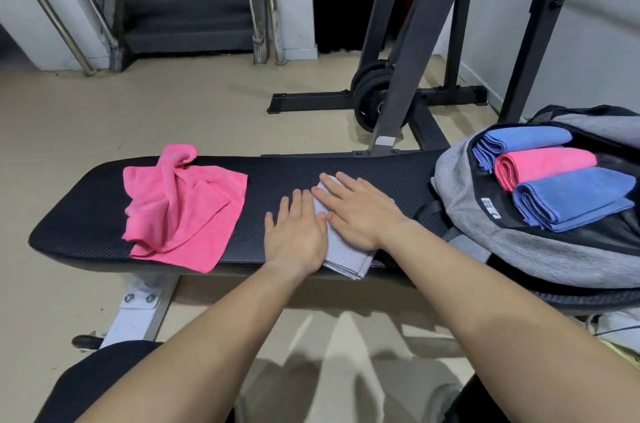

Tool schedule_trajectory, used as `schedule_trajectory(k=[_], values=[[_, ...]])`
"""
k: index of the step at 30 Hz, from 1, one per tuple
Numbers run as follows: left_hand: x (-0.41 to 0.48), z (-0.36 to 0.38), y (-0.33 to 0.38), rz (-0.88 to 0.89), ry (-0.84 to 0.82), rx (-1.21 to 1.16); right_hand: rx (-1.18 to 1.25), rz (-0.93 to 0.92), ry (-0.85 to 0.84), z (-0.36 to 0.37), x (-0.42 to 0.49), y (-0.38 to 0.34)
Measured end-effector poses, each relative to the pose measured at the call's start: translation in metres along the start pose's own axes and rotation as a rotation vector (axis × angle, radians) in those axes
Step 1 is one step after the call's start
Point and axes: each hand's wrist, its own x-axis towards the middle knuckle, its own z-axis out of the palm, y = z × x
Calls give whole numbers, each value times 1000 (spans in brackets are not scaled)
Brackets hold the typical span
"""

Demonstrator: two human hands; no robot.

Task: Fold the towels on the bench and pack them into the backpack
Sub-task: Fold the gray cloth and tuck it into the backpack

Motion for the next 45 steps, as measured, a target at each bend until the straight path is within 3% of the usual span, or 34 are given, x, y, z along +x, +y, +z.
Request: schedule_trajectory(k=[9, 14, 18, 22, 27, 31, 40, 45], values=[[1, -6, -8, 43, -98, -75, 96, 110, -66, 7, 5, 3], [-1, -36, -16, -19, 67, 19, 180, 216, -60, -15, 1, 4], [10, -51, -31, -129, -214, -177, 374, 333, -119, -27, -6, 11], [17, -62, -39, -5, -274, -311, 538, 425, -131, -33, -4, 23], [22, -74, -39, 178, -206, -191, 828, 443, -173, -36, 1, 35], [26, -76, -37, 214, -121, -110, 979, 469, -155, -36, 4, 41], [38, -68, -36, -12, -115, -683, 1117, 490, -142, -37, 2, 52], [41, -69, -41, 34, -146, -645, 1183, 460, -106, -37, -1, 52]])
